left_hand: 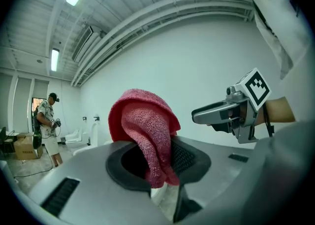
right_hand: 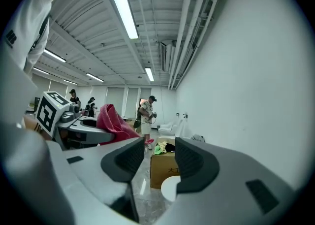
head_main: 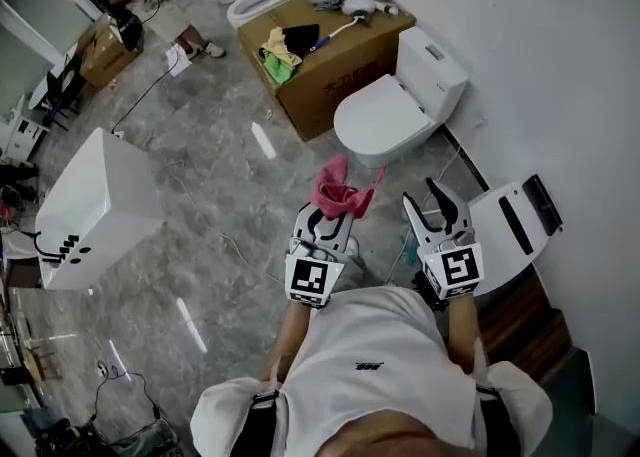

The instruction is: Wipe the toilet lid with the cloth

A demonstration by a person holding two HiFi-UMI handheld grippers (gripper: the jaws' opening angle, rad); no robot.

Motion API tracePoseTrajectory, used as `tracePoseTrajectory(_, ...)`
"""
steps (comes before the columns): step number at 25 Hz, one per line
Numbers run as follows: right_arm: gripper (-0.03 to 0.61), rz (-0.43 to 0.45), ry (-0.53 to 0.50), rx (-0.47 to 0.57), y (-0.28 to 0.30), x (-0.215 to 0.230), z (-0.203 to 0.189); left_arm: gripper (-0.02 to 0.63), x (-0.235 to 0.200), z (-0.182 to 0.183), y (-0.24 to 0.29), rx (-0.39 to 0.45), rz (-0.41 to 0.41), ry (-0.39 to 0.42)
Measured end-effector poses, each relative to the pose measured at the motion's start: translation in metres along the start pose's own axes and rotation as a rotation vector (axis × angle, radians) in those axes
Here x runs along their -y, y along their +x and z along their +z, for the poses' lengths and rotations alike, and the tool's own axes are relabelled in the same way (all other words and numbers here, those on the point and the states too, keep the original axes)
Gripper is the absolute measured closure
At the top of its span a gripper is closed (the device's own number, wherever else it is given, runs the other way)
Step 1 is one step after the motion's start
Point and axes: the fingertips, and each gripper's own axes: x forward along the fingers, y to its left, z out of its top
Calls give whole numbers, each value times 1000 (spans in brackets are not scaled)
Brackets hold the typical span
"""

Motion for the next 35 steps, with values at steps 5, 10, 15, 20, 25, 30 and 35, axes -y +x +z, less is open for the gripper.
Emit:
tracePoseTrajectory(5, 379, -41, 9, -14, 55, 14, 4, 505, -44, -5, 42, 2, -56, 8)
tracePoseTrajectory(10, 379, -86, 13, -29, 101, 18, 6, 505, -85, -12, 73, 9, -109, 1)
tracePoseTrajectory(15, 379, -112, 37, -41, 136, 24, 7, 505, -118, -15, 99, 23, -132, -8)
tracePoseTrajectory(20, 379, -123, 29, -59, 167, 35, 6, 505, -139, -19, 123, 27, -150, -20)
tracePoseTrajectory(25, 379, -130, 27, -74, 192, 53, 2, 505, -153, -21, 151, 27, -160, -25)
tracePoseTrajectory(30, 379, -139, 43, -84, 218, 78, -2, 505, -166, -21, 185, 32, -167, -27)
tracePoseTrajectory(35, 379, -143, 57, -95, 248, 117, -10, 505, -178, -23, 231, 10, -169, -24)
